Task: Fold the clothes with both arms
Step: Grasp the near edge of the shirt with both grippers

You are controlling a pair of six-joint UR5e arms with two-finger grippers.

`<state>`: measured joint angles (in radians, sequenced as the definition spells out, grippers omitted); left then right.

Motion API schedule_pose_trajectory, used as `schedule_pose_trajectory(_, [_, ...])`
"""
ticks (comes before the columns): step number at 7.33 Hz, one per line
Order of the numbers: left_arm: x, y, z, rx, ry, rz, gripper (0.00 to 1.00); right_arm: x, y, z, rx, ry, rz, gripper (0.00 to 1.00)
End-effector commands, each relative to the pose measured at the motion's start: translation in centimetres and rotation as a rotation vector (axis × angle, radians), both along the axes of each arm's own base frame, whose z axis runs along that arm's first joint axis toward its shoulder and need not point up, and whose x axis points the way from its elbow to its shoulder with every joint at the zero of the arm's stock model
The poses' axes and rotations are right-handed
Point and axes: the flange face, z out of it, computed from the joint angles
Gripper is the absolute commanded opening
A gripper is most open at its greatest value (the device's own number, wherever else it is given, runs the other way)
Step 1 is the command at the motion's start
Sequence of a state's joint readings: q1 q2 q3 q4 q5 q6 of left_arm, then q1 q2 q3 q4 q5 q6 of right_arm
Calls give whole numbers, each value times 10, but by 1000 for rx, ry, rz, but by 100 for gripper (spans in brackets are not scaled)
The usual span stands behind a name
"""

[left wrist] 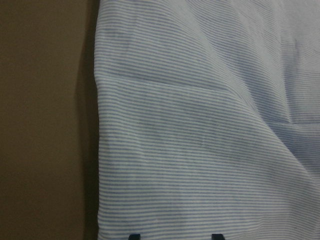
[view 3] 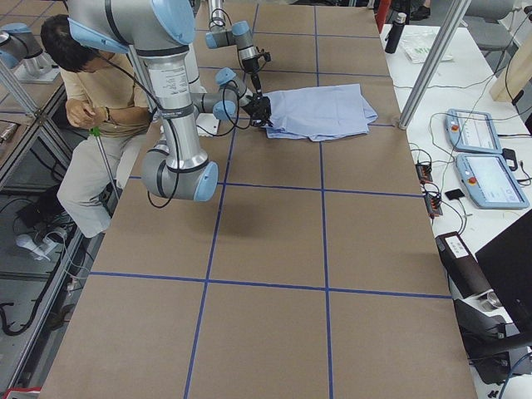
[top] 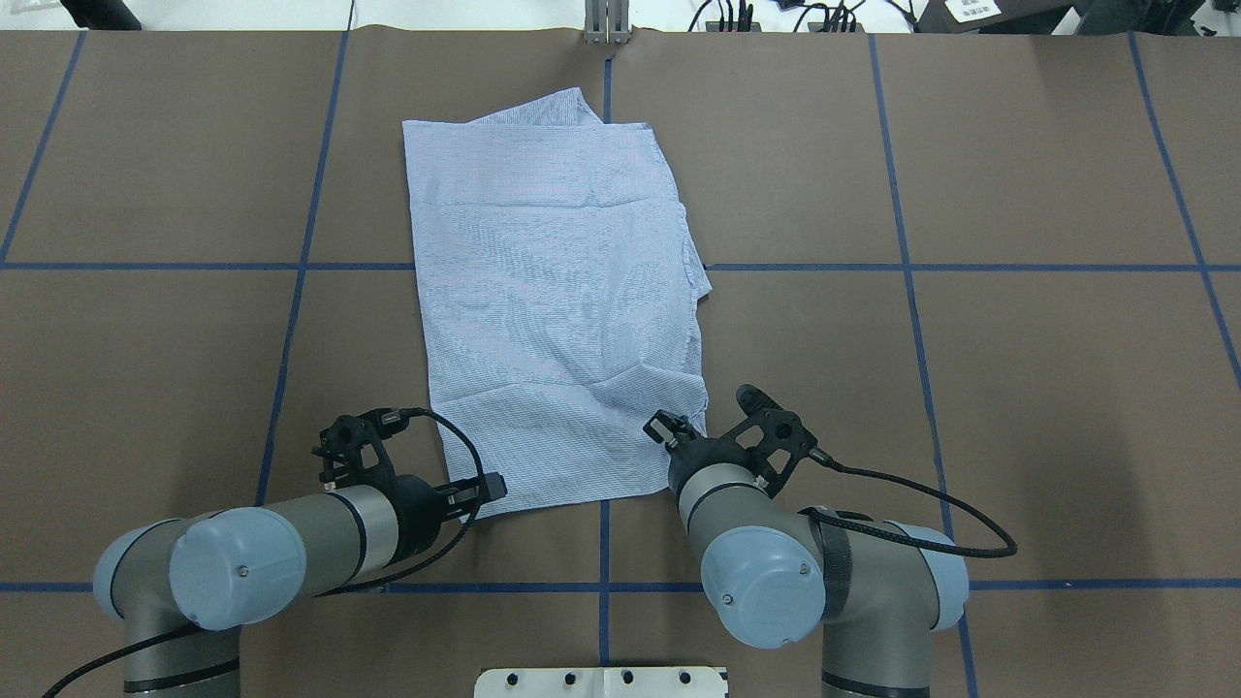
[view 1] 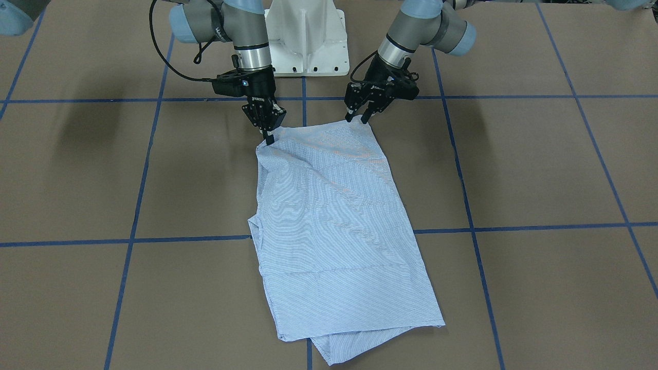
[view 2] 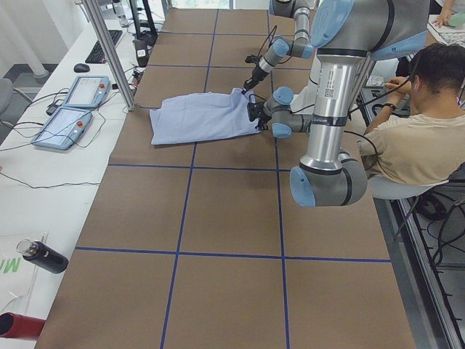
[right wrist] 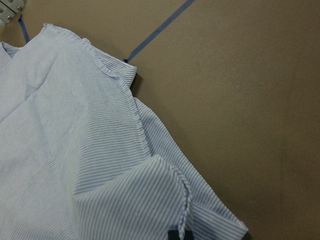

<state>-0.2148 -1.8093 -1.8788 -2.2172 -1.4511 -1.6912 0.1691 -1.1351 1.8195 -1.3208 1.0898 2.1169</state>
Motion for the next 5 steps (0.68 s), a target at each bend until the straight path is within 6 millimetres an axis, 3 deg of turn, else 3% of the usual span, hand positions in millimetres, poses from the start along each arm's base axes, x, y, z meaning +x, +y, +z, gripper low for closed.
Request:
schedule_pose_trajectory(1, [9,7,-16,-33,-113,34,57,-1,2,-1,1,-1,-3,0])
schedule_pose_trajectory(3, [25,14,0,-37,-149,52,56,-2,3,-1,1,-1,-4,0])
schedule_pose_trajectory(5, [21,14,-7,-37,-137,56,57,-1,3,0,0,0,-4,0])
